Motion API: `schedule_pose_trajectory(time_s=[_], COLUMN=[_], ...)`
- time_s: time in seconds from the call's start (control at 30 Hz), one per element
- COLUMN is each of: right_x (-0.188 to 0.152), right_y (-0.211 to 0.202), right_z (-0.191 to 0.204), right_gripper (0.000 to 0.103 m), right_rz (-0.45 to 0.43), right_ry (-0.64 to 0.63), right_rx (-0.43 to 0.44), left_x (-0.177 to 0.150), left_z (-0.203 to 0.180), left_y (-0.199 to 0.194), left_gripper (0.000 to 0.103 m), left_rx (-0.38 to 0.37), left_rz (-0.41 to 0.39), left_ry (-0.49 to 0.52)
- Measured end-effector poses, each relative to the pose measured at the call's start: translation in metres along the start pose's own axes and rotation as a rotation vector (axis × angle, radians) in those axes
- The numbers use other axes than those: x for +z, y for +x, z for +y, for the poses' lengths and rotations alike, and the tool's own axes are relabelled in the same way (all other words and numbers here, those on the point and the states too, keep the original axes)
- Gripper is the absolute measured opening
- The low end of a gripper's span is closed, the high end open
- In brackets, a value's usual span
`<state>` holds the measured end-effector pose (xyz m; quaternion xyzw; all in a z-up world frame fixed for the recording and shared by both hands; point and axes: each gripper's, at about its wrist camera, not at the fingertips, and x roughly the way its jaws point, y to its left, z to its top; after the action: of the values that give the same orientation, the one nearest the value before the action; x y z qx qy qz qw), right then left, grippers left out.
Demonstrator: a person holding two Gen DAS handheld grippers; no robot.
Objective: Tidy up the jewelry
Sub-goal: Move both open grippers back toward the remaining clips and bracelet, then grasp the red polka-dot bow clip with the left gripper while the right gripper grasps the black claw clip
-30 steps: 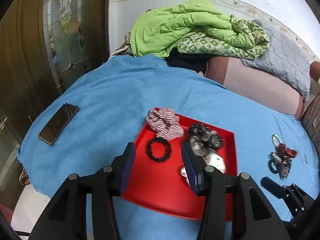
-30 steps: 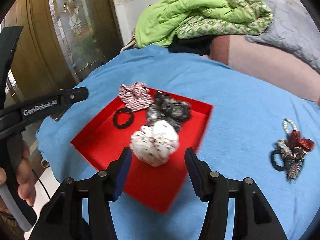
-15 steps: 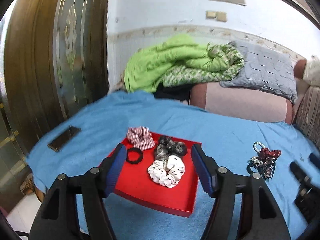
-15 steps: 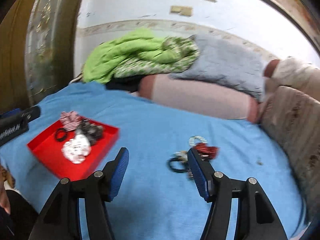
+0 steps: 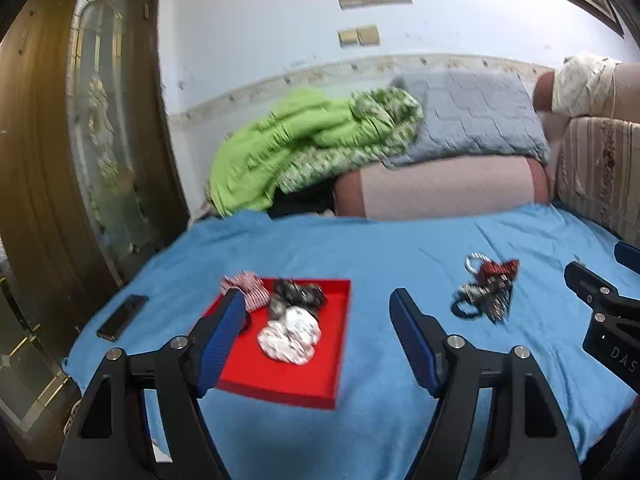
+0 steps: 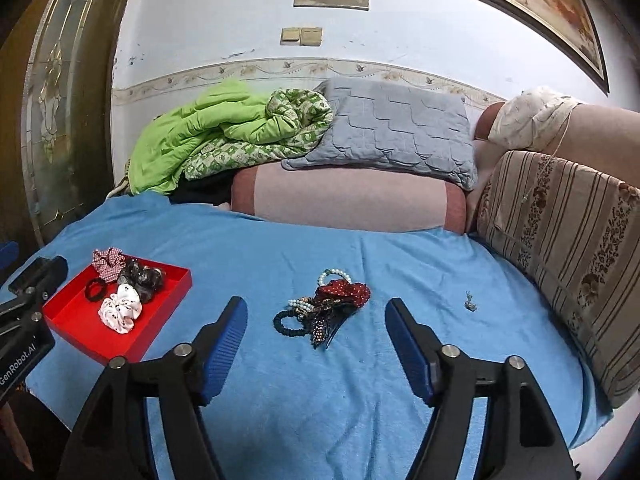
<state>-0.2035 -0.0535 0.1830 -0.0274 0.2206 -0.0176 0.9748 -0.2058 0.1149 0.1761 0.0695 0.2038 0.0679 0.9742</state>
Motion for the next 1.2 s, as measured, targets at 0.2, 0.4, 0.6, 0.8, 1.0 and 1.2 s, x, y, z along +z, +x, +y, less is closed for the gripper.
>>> schedule_pose_trajectory(time_s=[0.2, 0.4, 0.6, 0.8, 1.0, 1.2], right_x=[-0.015, -0.036, -0.044, -0.044, -0.038, -0.044], right_y=[0.010, 0.045, 0.083, 0.117, 0.158, 0.189], right_z=[-0.024, -0.067, -0.089, -0.103, -0.121, -0.118], right_gripper=[0.082, 0.083, 0.083, 0.083, 0.083, 0.080], right_rz=[0.057, 0.200, 0.291, 0.338, 0.381, 0.406], right_ry=[0.044, 0.138, 0.180, 0.236, 0.326, 0.370], right_rx=[-0.022, -0.006, 0.034, 0.078, 0.131, 0.213], left_x=[-0.008, -0.012, -0.004, 0.002, 0.013, 0.039], left_z=[-0.009, -0.039, -0.066, -0.091, -0.116, -0.144], left_y=[0.022, 0.052, 0.092, 0.136, 0.181, 0.236], left_gripper=[0.079, 0.079, 0.079, 0.079, 0.079, 0.079], left_rx=[-0.112, -0.206, -0.301, -0.366, -0.419, -0.478], left_rz=[0.155, 0.254, 0.344, 0.415, 0.458, 0.506], left_ry=[0.027, 0.083, 0.054, 0.031, 0.013, -0.040])
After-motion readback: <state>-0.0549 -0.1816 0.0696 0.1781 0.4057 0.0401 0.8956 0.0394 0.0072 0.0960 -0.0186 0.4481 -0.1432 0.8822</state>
